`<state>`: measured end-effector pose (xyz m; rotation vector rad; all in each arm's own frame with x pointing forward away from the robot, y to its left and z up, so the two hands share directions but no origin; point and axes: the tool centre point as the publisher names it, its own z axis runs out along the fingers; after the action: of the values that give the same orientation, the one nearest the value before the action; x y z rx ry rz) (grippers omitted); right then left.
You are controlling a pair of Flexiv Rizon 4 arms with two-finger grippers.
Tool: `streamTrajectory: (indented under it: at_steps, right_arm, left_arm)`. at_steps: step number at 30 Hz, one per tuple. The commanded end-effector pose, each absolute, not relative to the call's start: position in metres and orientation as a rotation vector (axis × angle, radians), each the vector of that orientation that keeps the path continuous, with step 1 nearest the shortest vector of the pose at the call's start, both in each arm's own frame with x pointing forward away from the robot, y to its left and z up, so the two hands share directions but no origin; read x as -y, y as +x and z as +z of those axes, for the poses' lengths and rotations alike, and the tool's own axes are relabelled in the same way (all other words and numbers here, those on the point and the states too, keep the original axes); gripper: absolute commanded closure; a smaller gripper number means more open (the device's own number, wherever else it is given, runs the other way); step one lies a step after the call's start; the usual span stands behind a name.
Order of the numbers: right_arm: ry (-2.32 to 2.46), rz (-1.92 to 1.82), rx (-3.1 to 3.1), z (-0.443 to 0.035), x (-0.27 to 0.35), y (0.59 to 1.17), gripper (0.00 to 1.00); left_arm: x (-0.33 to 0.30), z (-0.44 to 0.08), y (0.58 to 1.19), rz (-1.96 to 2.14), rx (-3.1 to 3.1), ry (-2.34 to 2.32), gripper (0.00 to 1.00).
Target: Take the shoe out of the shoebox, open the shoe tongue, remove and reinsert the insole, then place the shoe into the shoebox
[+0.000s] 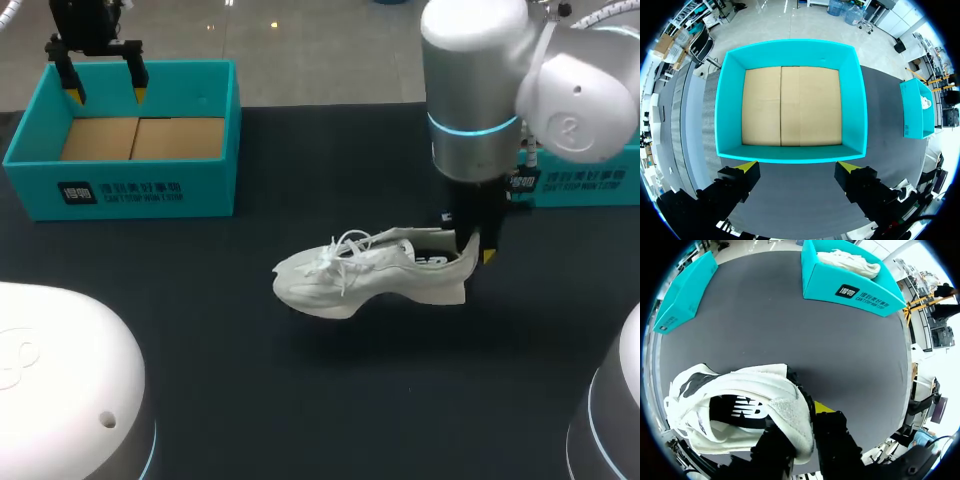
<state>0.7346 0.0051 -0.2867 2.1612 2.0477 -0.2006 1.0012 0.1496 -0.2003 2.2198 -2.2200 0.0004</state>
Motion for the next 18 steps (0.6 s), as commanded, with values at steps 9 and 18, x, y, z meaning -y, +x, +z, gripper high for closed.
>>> streamTrajectory:
  at_steps: [9,18]
  right_arm:
    - [2.185,-0.215,-2.077,-0.349,-0.027,0.743,1.0]
    - [2.167,-0.244,-2.074,-0.376,-0.05,0.743,1.0]
  left_arm:
    - [-0.15,-0.2,1.001,0.0,2.22,2.22,0.0]
    - [-0.15,-0.2,1.001,0.0,2.22,2.22,0.0]
